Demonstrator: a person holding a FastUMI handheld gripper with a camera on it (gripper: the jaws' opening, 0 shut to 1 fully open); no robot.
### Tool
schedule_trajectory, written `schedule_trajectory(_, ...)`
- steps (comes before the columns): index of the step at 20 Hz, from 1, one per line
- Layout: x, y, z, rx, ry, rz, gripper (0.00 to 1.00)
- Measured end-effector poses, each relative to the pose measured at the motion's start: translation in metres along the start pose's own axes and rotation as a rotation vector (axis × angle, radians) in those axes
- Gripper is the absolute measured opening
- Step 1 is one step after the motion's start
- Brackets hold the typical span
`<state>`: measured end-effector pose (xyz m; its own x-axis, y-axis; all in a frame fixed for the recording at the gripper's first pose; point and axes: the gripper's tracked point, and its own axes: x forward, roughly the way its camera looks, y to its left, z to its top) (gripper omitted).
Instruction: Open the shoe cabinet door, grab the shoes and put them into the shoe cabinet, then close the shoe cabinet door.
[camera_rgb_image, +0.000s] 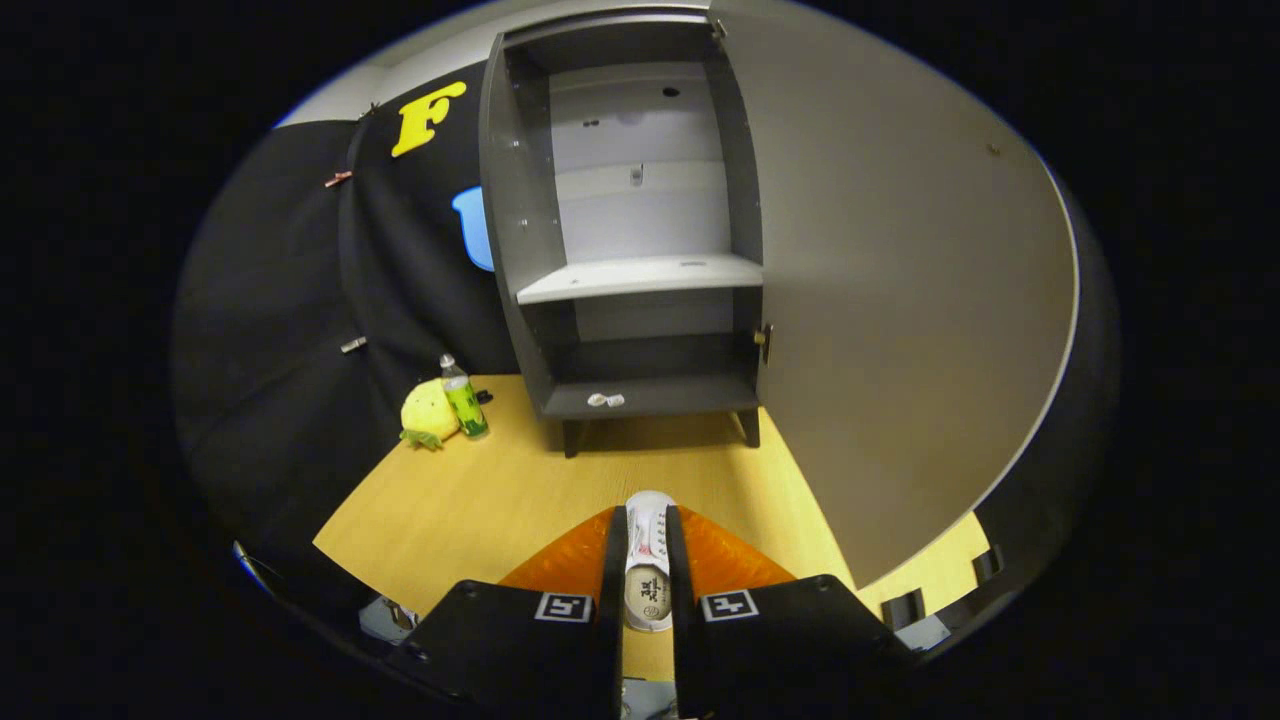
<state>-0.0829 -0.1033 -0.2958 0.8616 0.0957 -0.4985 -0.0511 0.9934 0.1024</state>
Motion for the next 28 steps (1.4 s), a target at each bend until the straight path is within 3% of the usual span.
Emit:
schedule_trajectory(10,0.084,0.019,-0.112,-0.028,0.135,-0.029,0.25)
schedule_trajectory(16,0.118,0.012,-0.156,-0.016,0.217,-0.058,0.25)
schedule_trajectory(23,0.153,0.015,-0.167,-0.003,0.234,-0.037,0.25)
schedule_trajectory(28,0.169,0.014,-0.158,0.009,0.175,-0.037,0.25)
